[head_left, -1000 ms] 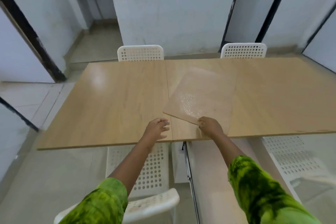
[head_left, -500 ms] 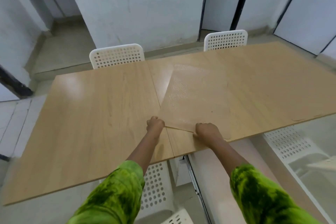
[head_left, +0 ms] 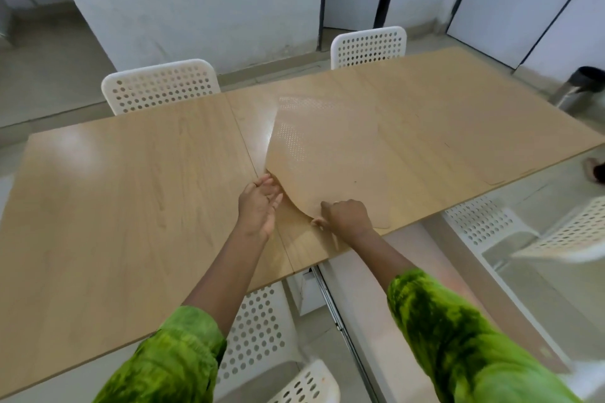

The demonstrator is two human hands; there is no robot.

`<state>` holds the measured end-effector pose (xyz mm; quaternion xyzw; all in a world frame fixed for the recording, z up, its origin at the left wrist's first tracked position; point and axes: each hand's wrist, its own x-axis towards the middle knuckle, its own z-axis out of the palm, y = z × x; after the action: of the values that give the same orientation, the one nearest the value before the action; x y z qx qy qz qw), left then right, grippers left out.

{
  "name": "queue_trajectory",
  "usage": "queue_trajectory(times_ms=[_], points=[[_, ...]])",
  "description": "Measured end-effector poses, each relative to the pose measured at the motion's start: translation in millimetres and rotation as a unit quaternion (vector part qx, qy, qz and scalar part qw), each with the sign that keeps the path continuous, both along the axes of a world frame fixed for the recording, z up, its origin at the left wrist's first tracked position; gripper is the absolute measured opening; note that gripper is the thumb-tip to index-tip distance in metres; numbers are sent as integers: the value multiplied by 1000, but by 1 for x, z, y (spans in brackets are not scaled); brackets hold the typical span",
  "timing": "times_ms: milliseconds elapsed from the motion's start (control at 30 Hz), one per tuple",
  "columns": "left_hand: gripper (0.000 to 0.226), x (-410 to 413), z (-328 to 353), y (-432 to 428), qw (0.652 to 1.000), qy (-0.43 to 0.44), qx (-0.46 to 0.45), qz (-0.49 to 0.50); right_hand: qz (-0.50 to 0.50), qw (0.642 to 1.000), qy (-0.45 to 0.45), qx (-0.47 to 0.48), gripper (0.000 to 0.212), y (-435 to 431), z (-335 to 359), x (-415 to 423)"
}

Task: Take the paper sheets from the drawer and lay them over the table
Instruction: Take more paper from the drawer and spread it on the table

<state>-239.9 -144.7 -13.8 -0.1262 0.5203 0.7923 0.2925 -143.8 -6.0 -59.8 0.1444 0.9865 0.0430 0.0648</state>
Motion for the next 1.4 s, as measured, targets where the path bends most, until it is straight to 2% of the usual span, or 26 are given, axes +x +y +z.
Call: queue_trajectory(times_ms=[100,333,433,533,567,600,667,700,733,767,867,900,967,1000,1033,1167,1300,1333,1400], points=[[26,1,3,2,1000,-4,27,6,-15,1000,8,-20,49,-2,-1,0],[38,7,-5,-1,1000,-3,1,27,-76,989,62,-107,36,12,4,0],[43,18,-8,-2,993,34,-102,49,-79,987,65,-120,32,14,7,-3],[56,30,-12,3,959,136,-249,6,-97,978,115,-147,32,17,17,-4],[63,33,-11,7,959,148,-240,-41,-98,975,138,-143,32,14,22,-5],[75,34,-10,12,967,131,-193,-103,-95,974,161,-132,32,10,28,-5],[93,35,-3,24,974,62,-83,-201,-82,970,197,-113,33,-2,40,-5],[87,34,1,29,974,41,-32,-219,-71,970,208,-107,35,-9,46,-3],[70,33,6,35,977,21,-6,-214,-59,970,212,-101,36,-17,53,-2],[37,33,11,40,980,3,8,-199,-49,973,201,-102,35,-25,57,0],[22,32,14,46,992,-5,-47,-121,-48,966,179,-179,30,-35,67,5],[18,32,11,44,994,-3,-53,-95,-66,950,181,-245,28,-33,69,6],[15,30,12,29,997,21,-32,-68,-139,873,207,-419,25,-24,76,5],[20,30,16,16,997,47,-12,-67,-180,835,220,-472,25,-17,79,2],[27,28,20,1,995,74,3,-69,-208,819,223,-487,25,-9,82,-1],[39,6,39,-86,983,150,27,-101,-225,845,169,-455,31,7,91,-16],[50,-13,62,-192,983,151,44,-94,-205,857,124,-456,47,3,94,-29],[51,-16,67,-219,983,151,46,-90,-200,859,119,-457,49,-3,97,-33],[39,-21,74,-265,985,150,28,-82,-195,857,116,-463,51,-19,100,-39]])
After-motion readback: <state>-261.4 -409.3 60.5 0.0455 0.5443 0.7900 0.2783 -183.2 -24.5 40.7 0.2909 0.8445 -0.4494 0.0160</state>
